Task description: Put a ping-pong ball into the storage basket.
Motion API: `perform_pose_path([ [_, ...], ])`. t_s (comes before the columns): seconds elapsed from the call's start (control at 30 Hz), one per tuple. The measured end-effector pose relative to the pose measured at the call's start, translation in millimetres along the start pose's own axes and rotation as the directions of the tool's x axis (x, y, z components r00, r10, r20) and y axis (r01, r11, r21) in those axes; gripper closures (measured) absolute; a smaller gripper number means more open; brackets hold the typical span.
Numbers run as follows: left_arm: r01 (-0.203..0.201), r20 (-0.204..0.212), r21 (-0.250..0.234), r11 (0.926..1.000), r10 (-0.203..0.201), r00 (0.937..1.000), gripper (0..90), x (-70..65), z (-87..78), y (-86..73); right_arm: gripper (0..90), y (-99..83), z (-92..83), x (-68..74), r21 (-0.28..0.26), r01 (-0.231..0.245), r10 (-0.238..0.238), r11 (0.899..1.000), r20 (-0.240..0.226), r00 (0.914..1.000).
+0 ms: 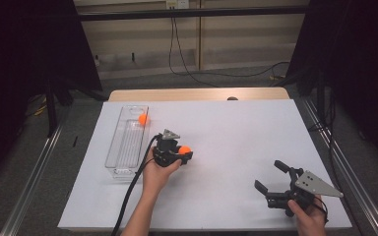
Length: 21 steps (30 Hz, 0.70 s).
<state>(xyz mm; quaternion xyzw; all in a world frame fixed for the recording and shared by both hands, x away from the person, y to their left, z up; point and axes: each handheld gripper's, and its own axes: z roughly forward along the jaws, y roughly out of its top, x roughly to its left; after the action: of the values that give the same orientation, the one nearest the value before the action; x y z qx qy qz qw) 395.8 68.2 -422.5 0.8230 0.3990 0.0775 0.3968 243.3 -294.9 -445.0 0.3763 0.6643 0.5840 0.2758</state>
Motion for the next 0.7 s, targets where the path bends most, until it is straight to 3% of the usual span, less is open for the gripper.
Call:
perform_pose_path([
  [0.7, 0.022, 0.001, -0.014, 0.9997, -0.022, 0.9998, 50.7, 6.1, -12.1, 2.0, 2.7, 0.8, 0.1, -1.2, -0.002, 0.006, -0.006, 1.000, 0.002, 1.0000],
])
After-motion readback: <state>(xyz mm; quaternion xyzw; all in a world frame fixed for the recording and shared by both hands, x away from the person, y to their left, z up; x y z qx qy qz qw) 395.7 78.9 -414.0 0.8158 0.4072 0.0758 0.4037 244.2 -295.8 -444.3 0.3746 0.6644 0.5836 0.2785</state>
